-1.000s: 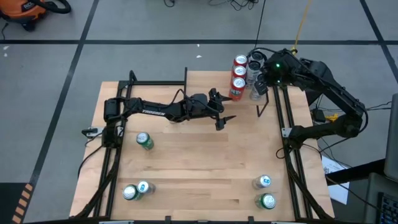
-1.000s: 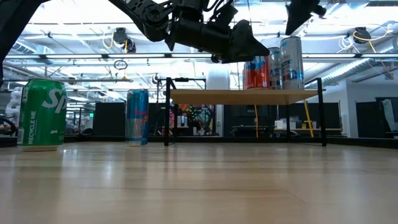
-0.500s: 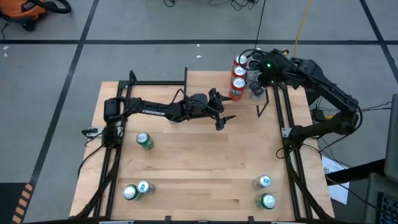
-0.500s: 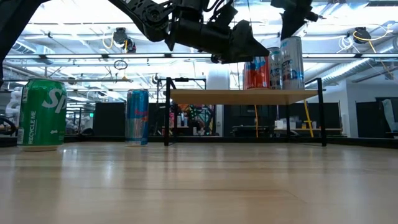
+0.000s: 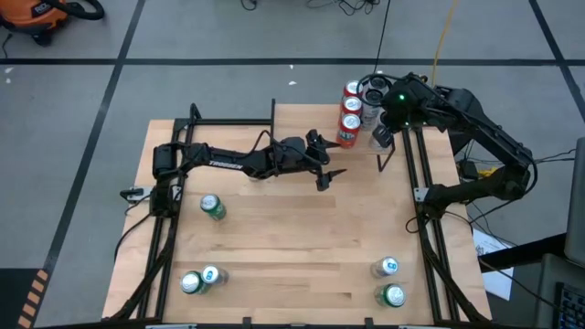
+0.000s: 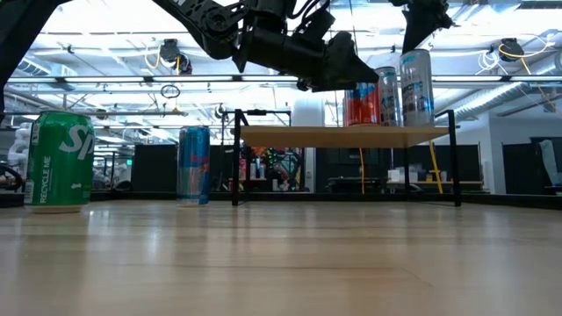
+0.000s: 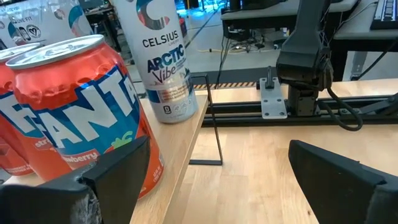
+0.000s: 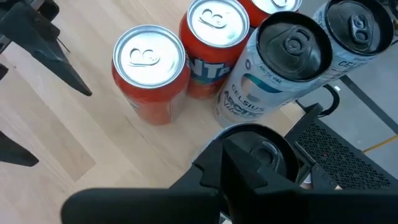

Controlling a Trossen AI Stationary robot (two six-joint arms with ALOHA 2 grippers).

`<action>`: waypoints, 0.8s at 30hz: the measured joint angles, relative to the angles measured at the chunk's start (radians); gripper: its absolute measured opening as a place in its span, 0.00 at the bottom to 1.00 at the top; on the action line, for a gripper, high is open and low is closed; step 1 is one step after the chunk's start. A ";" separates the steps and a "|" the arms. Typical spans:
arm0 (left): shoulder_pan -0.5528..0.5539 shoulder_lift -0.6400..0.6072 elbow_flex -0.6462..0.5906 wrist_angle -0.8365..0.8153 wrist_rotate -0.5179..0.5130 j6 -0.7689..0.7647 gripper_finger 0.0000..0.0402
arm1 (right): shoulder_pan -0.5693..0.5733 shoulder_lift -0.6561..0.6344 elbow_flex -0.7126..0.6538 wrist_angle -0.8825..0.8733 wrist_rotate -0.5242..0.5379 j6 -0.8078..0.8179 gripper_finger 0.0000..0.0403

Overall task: Place canned beverage on shelf
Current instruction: Adjust the white-blue soda cans on the shelf

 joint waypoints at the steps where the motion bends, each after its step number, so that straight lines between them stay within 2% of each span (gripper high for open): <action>1: 0.000 0.000 0.000 0.000 -0.003 0.000 0.94 | 0.000 0.000 0.000 0.000 -0.002 0.000 0.00; 9: 0.000 0.000 0.000 -0.005 -0.023 0.000 0.94 | 0.000 -0.001 0.000 0.006 0.000 -0.051 0.00; 18: 0.000 0.000 0.000 -0.036 -0.033 0.000 0.94 | 0.000 -0.010 0.000 0.090 0.006 -0.109 0.00; 24: 0.006 0.000 0.000 -0.015 -0.049 0.000 0.94 | -0.013 0.003 0.000 0.226 0.103 -0.110 0.00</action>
